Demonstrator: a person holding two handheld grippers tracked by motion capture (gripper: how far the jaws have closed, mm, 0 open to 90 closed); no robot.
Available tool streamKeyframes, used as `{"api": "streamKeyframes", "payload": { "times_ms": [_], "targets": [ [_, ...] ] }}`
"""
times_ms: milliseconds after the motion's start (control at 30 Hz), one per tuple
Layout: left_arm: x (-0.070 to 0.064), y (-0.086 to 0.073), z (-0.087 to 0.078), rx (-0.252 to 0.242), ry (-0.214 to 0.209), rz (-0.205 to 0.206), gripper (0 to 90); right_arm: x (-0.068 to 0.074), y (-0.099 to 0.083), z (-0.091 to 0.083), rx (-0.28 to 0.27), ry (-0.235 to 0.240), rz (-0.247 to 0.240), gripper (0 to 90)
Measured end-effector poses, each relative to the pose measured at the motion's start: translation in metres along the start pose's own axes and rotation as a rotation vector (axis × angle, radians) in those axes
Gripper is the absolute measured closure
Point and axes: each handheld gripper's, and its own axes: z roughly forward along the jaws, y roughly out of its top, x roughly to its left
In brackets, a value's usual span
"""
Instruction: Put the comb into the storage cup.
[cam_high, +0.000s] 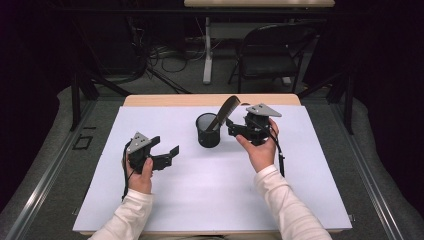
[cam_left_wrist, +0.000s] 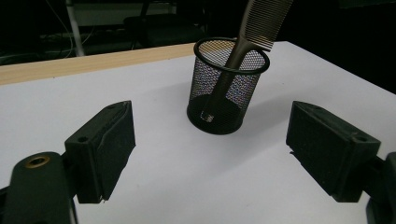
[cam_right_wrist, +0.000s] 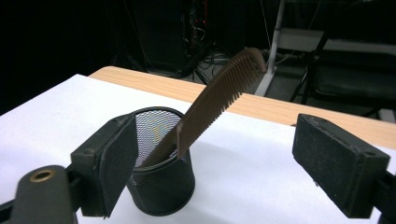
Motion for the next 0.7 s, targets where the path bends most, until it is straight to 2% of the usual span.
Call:
{"api": "streamKeyframes", "payload": {
  "times_ms": [100, 367, 700],
  "targets": [
    [0.0, 0.0, 0.0, 0.001, -0.001, 0.001, 15.6, 0.003, -0.002, -0.005, -0.009, 0.01, -0.013, 14.3],
    [0.001, 0.0, -0.004, 0.003, -0.001, 0.002, 15.6, 0.007, -0.007, -0.019, 0.012, 0.069, -0.02, 12.1],
    [0.0, 0.0, -0.01, -0.001, -0.006, -0.003, 15.6, 0.014, -0.009, -0.04, -0.019, 0.134, -0.042, 11.7]
  ]
}}
